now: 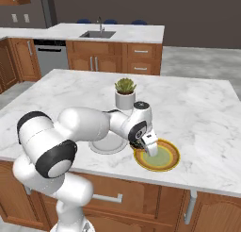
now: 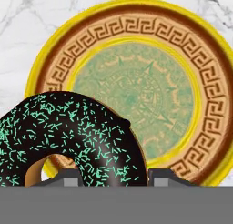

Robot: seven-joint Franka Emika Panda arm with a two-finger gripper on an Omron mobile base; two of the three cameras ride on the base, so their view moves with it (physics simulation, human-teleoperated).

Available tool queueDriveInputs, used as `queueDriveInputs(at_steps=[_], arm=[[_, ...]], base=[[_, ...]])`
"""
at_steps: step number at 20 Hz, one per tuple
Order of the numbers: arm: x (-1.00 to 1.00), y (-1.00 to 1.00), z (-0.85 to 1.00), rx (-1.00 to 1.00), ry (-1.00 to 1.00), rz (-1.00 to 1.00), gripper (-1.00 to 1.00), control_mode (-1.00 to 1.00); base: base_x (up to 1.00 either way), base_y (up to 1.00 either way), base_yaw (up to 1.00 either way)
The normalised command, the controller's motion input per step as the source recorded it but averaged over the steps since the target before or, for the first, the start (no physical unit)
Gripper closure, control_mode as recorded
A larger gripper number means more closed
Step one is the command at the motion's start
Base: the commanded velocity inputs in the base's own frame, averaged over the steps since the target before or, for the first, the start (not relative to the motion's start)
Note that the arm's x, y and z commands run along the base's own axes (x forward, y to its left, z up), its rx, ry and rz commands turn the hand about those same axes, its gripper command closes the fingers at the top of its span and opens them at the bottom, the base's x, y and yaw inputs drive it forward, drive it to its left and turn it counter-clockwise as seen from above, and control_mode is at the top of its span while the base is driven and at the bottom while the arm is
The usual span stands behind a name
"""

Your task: Place the pastries on the plates.

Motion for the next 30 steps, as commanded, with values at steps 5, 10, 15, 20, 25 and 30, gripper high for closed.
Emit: queueDriveInputs(at_steps=[5,10,15,20,25,30], arm=[[0.07,-0.77,0.0,0.11,-0.01,-0.11,1.0,-1.0],[0.01,-0.02,-0.03,0.01,0.0,0.0,1.0,-1.0],[0.13,0.0,-0.19,0.0,0.0,0.0,-1.0,-1.0],[0.01,-0.01,0.0,0.0,0.0,0.0,-1.0,-1.0],[0.09,-0.02,0.13,0.05,0.05,-0.01,-1.0,-1.0],[-0.38,0.92,0.93,0.09,0.0,0.02,-1.0,-1.0]], base=[[0.0,0.0,0.0],[0.0,0.0,0.0],[0.0,0.0,0.0],[0.0,0.0,0.0],[0.0,0.0,0.0],[0.0,0.0,0.0]])
